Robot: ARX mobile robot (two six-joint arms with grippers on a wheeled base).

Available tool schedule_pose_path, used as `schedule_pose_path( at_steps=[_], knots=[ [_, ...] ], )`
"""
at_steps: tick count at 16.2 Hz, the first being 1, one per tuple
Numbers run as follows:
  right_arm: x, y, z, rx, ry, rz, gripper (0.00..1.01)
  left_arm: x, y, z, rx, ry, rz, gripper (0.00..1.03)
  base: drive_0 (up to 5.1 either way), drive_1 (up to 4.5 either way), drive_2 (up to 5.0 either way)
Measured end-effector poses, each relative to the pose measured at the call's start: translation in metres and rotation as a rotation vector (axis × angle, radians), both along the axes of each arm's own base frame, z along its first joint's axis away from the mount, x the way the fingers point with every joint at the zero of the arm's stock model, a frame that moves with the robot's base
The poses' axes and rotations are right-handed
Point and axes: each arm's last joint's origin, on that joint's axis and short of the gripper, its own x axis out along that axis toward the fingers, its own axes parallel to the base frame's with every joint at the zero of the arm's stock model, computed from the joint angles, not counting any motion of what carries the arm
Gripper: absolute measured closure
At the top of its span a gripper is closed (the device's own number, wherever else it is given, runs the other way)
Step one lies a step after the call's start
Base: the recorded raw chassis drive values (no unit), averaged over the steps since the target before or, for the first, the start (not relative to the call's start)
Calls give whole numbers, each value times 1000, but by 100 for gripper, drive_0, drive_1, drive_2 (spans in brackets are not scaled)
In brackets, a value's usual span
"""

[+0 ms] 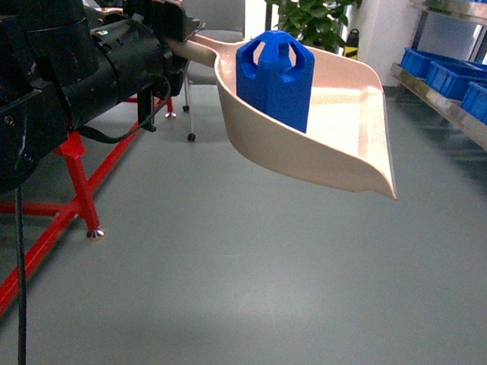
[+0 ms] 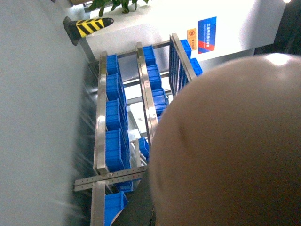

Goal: Place part in tray to right shelf

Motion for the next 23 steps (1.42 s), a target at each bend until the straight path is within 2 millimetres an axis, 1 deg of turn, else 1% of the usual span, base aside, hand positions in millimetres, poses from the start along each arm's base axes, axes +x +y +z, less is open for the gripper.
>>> schedule_pose_path(
  at_steps=[23],
  knots=[
    [0, 0, 0, 2, -2, -2, 3, 0, 0, 0, -1, -4, 1, 90, 4, 427, -419]
  ],
)
